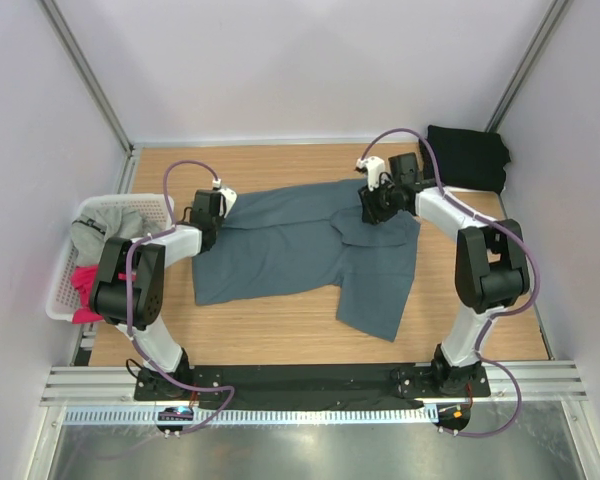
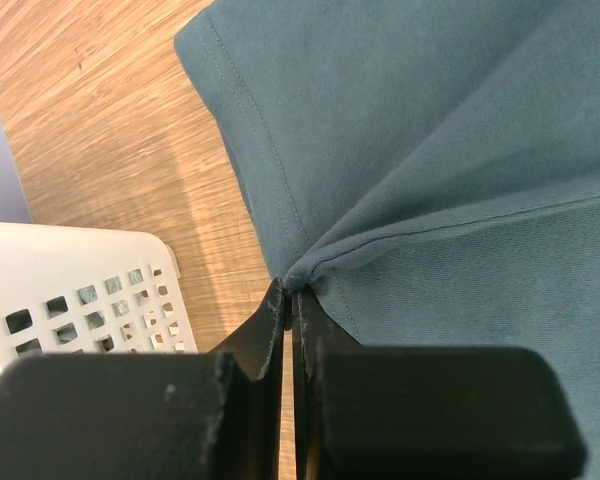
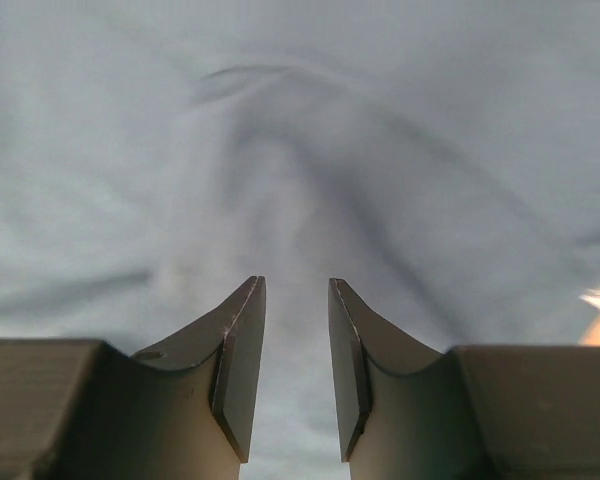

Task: Fold and stack the t-shirts
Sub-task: Fold the tshirt

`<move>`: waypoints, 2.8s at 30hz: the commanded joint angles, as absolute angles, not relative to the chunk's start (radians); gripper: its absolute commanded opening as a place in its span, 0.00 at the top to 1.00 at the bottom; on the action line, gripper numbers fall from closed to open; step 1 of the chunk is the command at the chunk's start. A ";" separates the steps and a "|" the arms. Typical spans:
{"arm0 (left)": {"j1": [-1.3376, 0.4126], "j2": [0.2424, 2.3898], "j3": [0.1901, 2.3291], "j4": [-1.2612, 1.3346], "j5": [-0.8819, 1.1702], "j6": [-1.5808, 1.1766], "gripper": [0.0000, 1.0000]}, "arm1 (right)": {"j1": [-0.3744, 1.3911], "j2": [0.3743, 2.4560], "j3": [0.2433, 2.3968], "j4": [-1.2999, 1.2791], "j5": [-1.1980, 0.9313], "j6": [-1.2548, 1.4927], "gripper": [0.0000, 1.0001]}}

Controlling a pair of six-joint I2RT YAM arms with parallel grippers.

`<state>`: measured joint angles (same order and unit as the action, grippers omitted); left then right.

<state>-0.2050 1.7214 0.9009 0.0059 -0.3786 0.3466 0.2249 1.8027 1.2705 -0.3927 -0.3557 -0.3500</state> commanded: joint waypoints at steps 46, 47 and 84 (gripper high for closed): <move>-0.155 2.341 1.900 -0.693 -0.023 0.086 0.25 | -0.020 2.298 1.744 -0.393 -0.379 -0.152 0.60; -0.153 2.367 1.923 -0.701 -0.028 0.087 0.25 | -0.020 2.304 1.752 -0.393 -0.374 -0.147 0.60; -0.181 1.456 1.257 -0.575 0.089 0.095 0.11 | 0.054 1.309 0.902 -0.384 -0.442 -0.754 0.55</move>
<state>-0.1768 1.4441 1.4063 -0.5053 0.0872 0.0650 0.0467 1.3384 0.9771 -0.1967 -0.4335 -0.5369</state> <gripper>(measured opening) 0.893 0.449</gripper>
